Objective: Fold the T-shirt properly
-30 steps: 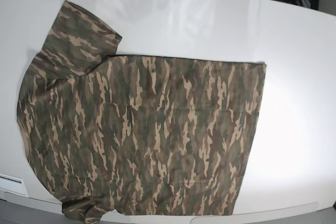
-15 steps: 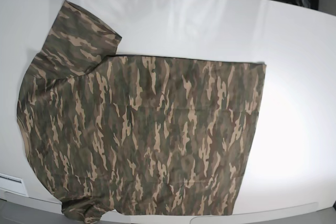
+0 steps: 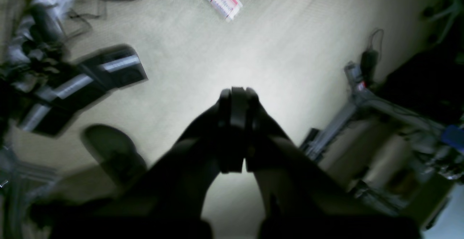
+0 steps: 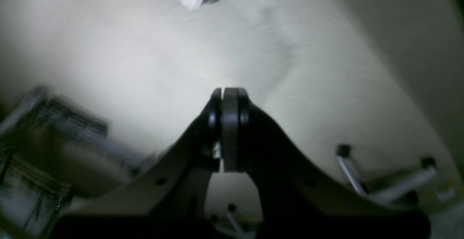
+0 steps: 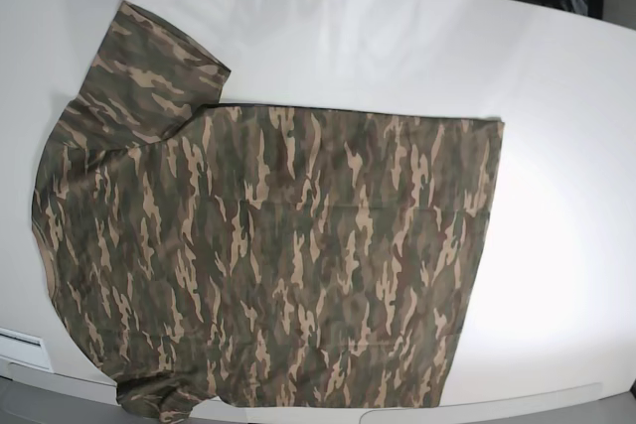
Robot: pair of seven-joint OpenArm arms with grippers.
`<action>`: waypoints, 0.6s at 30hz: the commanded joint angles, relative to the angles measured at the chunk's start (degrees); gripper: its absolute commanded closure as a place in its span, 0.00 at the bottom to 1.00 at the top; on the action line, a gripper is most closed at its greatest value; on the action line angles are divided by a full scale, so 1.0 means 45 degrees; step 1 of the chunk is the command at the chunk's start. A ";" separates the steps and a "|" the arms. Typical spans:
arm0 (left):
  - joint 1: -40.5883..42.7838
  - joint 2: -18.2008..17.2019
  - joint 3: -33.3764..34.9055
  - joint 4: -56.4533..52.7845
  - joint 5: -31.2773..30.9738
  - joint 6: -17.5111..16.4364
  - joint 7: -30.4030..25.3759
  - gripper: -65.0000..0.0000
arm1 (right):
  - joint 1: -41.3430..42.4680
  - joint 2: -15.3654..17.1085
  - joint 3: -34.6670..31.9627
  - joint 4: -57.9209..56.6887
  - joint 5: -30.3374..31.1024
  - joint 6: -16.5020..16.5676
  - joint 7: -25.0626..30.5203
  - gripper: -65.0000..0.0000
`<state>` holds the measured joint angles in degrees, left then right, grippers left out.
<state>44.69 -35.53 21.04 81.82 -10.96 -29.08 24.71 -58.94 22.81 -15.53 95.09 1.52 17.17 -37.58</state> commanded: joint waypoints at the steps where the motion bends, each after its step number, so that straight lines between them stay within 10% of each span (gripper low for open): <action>1: 0.0651 -0.0437 -0.0165 0.0850 -0.0112 0.0087 -0.0005 1.00 | -0.0767 0.0112 -0.0024 0.0714 -0.0107 -0.0010 -0.0160 1.00; 8: 0.3939 -0.2200 -0.2735 0.6227 -0.0015 0.0763 0.0986 1.00 | -0.3570 0.0476 -0.0024 0.4813 -0.2001 -0.1302 -0.0612 1.00; 18: 0.6736 -0.2477 -0.6781 1.1341 0.1093 0.0753 0.1190 1.00 | -0.3570 0.0680 -0.0029 0.8160 -0.3434 -0.2807 -0.1851 1.00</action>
<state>74.22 -46.35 -9.47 132.03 -5.56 -25.67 30.87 -74.13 25.56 -15.70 130.87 -13.58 4.86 -46.52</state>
